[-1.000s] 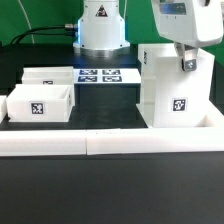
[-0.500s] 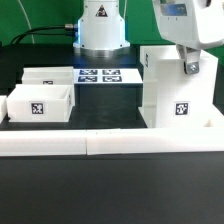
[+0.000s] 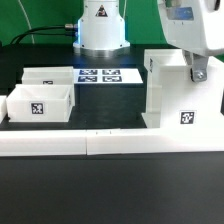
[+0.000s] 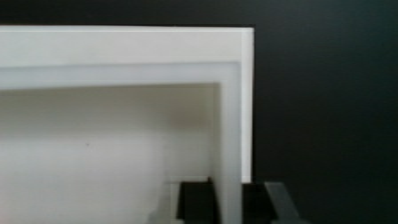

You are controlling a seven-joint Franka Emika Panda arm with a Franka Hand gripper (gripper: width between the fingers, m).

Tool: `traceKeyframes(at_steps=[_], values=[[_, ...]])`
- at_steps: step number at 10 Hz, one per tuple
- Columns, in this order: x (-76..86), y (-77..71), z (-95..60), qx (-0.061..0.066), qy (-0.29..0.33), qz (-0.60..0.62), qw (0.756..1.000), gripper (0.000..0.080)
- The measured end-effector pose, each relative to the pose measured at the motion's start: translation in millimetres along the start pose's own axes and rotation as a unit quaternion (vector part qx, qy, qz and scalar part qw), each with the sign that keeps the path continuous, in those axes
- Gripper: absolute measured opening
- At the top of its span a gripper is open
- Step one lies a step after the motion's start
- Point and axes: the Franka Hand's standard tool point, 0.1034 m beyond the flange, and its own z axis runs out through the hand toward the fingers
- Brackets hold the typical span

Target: Assemble drawer

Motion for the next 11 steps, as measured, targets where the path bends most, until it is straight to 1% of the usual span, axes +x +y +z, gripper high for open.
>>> traceKeyframes(at_steps=[4,5,6,7,8,9,10,11], values=[[0.8,-3.0,0.1,0.001,0.003,-0.004,1.000,0.0042],[0.1,-2.7,0.6,0.000,0.003,-0.006,1.000,0.0140],[-0.5,-3.3,0.2,0.002,0.003,-0.008,1.000,0.0140],[-0.8,-4.5,-0.4,0.004,0.003,-0.010,1.000,0.0323],[-1.2,-5.2,-1.1,0.006,0.003,-0.013,1.000,0.0323],[-1.6,-5.8,-1.7,0.007,0.003,-0.015,1.000,0.0506],[-1.9,-6.2,-2.0,0.007,0.003,-0.017,1.000,0.0602],[-2.1,-6.3,-2.2,0.007,0.003,-0.018,1.000,0.0641]])
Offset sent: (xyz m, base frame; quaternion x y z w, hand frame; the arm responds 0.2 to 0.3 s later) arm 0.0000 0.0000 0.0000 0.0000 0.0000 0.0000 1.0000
